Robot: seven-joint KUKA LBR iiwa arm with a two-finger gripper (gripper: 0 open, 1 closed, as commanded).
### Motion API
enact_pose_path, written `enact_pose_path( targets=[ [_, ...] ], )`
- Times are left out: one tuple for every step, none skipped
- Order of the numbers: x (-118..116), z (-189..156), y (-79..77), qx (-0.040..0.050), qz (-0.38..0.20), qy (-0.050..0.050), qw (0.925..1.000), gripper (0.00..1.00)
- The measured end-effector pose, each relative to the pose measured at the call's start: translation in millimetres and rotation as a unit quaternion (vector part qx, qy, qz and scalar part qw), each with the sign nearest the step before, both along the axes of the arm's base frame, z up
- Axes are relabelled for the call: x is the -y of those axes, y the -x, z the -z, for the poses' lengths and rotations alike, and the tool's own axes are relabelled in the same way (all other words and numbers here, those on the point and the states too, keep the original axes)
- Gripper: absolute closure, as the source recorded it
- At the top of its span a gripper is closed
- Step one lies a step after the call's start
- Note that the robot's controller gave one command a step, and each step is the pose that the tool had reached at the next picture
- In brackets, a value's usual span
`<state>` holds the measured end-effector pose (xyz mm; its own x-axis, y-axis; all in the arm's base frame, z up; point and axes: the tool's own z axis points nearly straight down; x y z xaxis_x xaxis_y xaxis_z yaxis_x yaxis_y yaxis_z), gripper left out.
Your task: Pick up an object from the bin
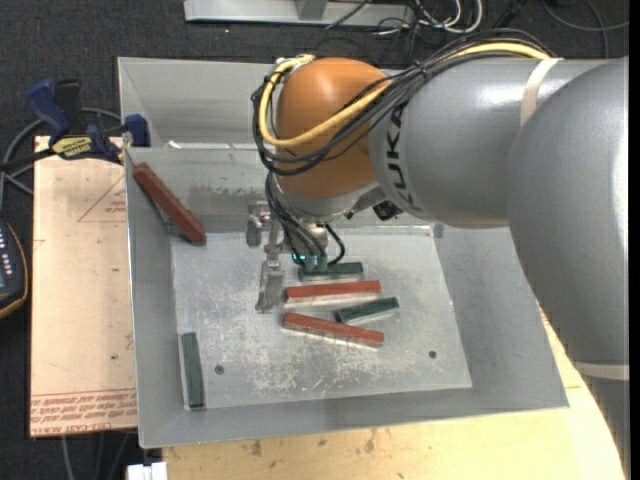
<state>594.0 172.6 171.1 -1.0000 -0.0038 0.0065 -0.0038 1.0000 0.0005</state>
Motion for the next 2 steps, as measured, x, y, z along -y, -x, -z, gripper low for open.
enact_pose_path(
  targets=[
    [56,100,-24.3,0.0046,-0.194,-0.001,0.981,0.0],
    [90,100,14.0,0.0038,-0.173,-0.001,0.9849,0.0]
  ],
)
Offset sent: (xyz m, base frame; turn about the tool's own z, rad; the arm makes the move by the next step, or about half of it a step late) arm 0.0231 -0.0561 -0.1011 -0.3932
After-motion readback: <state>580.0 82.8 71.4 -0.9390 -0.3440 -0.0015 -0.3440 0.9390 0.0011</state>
